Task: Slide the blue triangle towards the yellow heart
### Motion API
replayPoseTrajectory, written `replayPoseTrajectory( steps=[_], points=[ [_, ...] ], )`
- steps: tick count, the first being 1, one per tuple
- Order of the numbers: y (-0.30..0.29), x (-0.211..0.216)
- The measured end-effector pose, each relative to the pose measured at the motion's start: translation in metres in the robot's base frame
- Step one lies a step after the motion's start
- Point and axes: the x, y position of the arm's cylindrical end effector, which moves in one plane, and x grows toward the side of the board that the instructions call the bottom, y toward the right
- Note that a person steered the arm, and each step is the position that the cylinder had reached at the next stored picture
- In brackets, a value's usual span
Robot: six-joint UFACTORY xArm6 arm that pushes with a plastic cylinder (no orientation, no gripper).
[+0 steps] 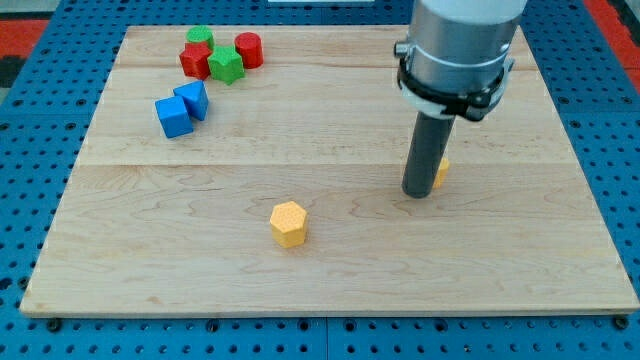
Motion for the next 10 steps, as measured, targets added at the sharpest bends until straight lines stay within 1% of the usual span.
replayPoseTrajectory(
  steps=[1, 2, 3, 4, 5, 6, 7, 8, 10],
  points=[
    [0.003, -0.025],
    [-0.03, -0.008],
    [-0.139, -0.008],
    [-0.26, -0.024],
    [-0.335, -0.057],
    [-0.326, -0.107],
    [-0.269, -0.132],
    [-0.207, -0.143],
    [-0.209, -0.129]
  ],
)
